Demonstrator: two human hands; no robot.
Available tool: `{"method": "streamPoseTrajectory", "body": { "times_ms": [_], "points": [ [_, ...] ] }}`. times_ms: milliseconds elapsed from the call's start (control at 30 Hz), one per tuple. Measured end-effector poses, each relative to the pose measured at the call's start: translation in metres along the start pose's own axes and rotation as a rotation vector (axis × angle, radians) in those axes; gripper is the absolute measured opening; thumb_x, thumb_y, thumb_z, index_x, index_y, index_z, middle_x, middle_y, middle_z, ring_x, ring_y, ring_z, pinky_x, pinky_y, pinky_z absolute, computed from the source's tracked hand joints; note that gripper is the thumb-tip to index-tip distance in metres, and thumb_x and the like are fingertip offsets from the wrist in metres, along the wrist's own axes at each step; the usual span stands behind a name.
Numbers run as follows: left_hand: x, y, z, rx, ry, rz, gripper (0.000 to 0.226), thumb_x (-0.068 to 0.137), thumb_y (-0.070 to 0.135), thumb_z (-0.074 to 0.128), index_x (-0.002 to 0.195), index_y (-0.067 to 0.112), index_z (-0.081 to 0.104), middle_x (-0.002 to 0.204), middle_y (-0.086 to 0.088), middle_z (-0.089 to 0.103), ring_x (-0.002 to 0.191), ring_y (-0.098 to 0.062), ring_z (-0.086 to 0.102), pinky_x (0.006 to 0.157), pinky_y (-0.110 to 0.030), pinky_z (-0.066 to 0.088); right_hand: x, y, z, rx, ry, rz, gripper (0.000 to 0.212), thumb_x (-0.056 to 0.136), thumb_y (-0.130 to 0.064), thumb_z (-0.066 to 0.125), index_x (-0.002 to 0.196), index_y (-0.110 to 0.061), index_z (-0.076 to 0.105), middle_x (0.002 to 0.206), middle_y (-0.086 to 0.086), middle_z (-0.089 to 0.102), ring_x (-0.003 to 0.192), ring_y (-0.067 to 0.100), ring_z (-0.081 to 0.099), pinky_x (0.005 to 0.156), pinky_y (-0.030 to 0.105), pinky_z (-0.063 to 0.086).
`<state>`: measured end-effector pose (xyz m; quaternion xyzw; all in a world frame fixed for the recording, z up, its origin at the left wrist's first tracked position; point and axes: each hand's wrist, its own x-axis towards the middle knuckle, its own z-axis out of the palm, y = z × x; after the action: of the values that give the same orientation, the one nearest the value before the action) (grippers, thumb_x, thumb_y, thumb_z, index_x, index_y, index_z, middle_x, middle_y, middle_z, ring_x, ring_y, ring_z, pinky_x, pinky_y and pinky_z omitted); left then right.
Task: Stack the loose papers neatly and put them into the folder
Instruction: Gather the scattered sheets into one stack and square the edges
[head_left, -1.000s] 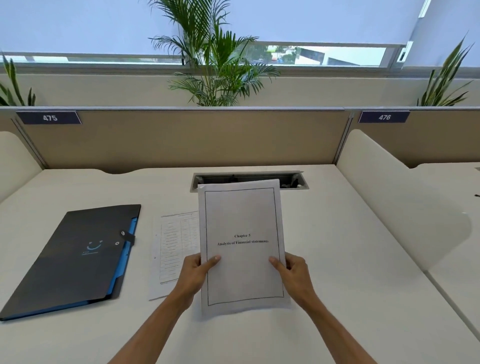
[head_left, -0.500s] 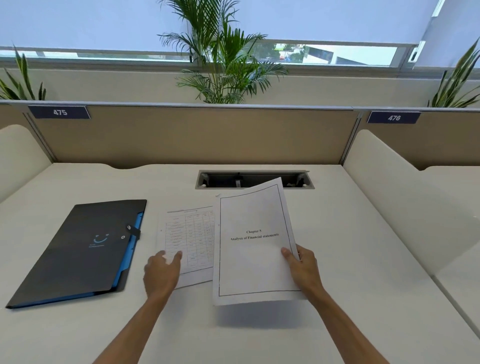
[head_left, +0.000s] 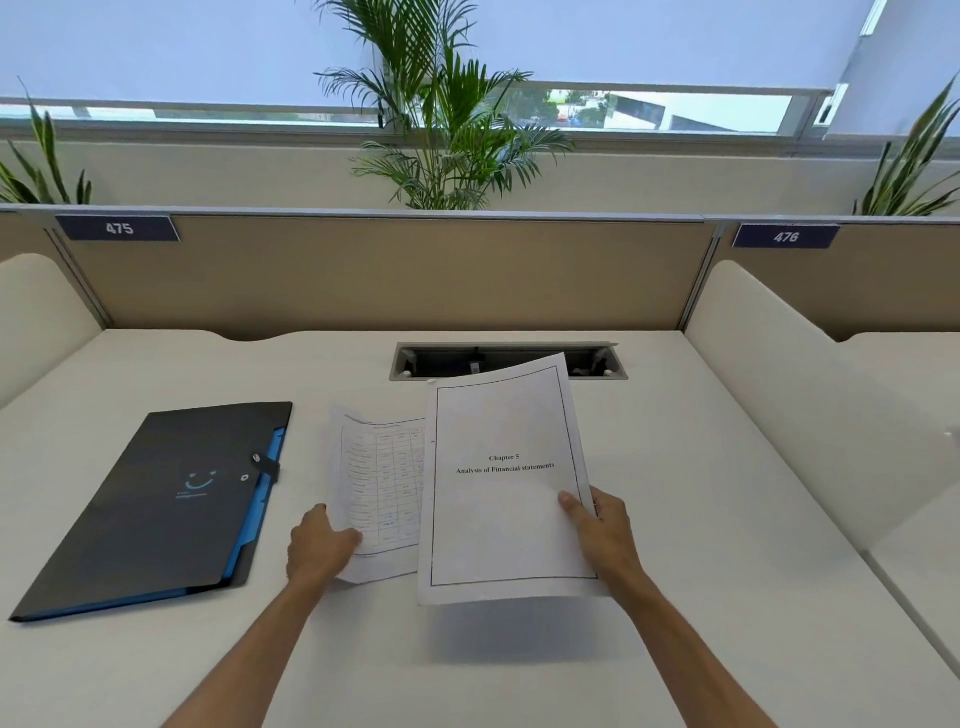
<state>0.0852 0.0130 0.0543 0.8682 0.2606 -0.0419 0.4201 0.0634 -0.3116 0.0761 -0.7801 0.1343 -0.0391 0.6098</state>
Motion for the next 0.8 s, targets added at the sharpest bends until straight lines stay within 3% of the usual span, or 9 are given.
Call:
{"method": "streamPoseTrajectory", "body": {
  "times_ms": [67,167,400,533,667,800],
  "points": [
    [-0.002,0.004,0.002,-0.267,-0.119,-0.033,0.039,0.091,0.009,0.06,0.129,0.002,0.054,0.127,-0.019,0.061,0.104,-0.034,0.058,0.091,-0.041,0.049,0.0,-0.002,0.004,0.039,-0.009,0.021,0.016,0.094,-0.022,0.06,0.087,-0.017,0.074,0.087,-0.001,0.077,0.088,0.025,0.072,0.079,0.042,0.057],
    [-0.011,0.006,0.007,-0.449,-0.229,-0.093,0.036,0.098,0.011,0.051,0.133,0.004,0.05,0.123,-0.015,0.062,0.099,-0.031,0.06,0.088,-0.043,0.052,0.0,-0.003,0.009,0.114,-0.038,0.077,0.015,0.093,-0.023,0.061,0.093,-0.019,0.075,0.09,-0.002,0.078,0.088,0.021,0.074,0.084,0.044,0.059],
    [-0.045,0.019,0.007,-0.578,-0.361,0.081,0.026,0.095,0.019,0.057,0.121,0.013,0.058,0.11,-0.005,0.071,0.096,-0.022,0.069,0.079,-0.033,0.056,-0.002,-0.02,0.014,0.215,-0.075,0.108,0.013,0.093,-0.021,0.063,0.096,-0.017,0.075,0.093,0.001,0.079,0.089,0.023,0.074,0.085,0.042,0.059],
    [-0.066,0.033,-0.002,-0.589,-0.467,0.177,0.023,0.082,0.027,0.071,0.104,0.025,0.07,0.104,-0.001,0.076,0.099,-0.023,0.072,0.087,-0.039,0.055,0.001,-0.032,0.011,0.22,-0.082,0.089,0.013,0.092,-0.021,0.064,0.094,-0.017,0.075,0.094,0.003,0.078,0.091,0.026,0.074,0.086,0.044,0.059],
    [-0.075,0.04,-0.007,-0.603,-0.535,0.243,0.026,0.097,0.016,0.052,0.119,0.018,0.065,0.115,-0.004,0.073,0.108,-0.023,0.069,0.096,-0.043,0.051,0.004,-0.036,0.011,0.189,-0.05,0.043,0.013,0.091,-0.025,0.066,0.098,-0.017,0.074,0.097,0.003,0.077,0.093,0.026,0.073,0.085,0.045,0.059],
    [-0.082,0.045,-0.013,-0.589,-0.53,0.297,0.026,0.098,0.019,0.051,0.121,0.023,0.062,0.117,0.003,0.072,0.109,-0.016,0.068,0.095,-0.034,0.052,0.002,-0.042,0.01,0.223,-0.065,0.003,0.023,0.092,-0.022,0.065,0.114,-0.016,0.069,0.11,0.002,0.074,0.097,0.02,0.072,0.087,0.041,0.058]
  ]
}}
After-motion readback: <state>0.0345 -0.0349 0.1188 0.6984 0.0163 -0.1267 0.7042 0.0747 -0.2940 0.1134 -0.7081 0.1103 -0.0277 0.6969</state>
